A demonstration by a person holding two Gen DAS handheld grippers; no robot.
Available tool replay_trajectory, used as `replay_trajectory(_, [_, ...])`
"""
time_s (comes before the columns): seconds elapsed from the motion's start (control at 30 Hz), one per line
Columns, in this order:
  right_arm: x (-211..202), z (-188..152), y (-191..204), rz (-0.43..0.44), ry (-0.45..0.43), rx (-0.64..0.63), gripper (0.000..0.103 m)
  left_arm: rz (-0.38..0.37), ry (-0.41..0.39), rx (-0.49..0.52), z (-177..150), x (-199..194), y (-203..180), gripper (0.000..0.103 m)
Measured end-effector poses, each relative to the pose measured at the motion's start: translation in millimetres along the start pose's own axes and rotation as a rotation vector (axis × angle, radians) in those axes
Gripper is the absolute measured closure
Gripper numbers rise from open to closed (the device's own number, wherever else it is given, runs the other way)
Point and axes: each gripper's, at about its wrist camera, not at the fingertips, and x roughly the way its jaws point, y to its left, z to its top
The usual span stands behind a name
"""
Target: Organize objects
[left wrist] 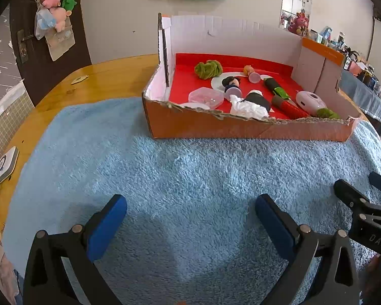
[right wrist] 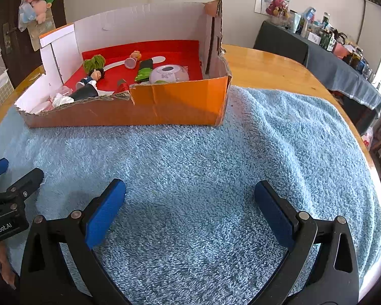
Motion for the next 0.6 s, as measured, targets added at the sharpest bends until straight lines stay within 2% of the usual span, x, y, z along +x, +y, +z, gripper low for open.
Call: replay_trajectory(0.6, [0.0, -0.4, -0.4, 0.005, 0.002, 0.001, 0.000, -0.002, -0.003, 0.002, 1.0, 0.7, -0.7, 0.000])
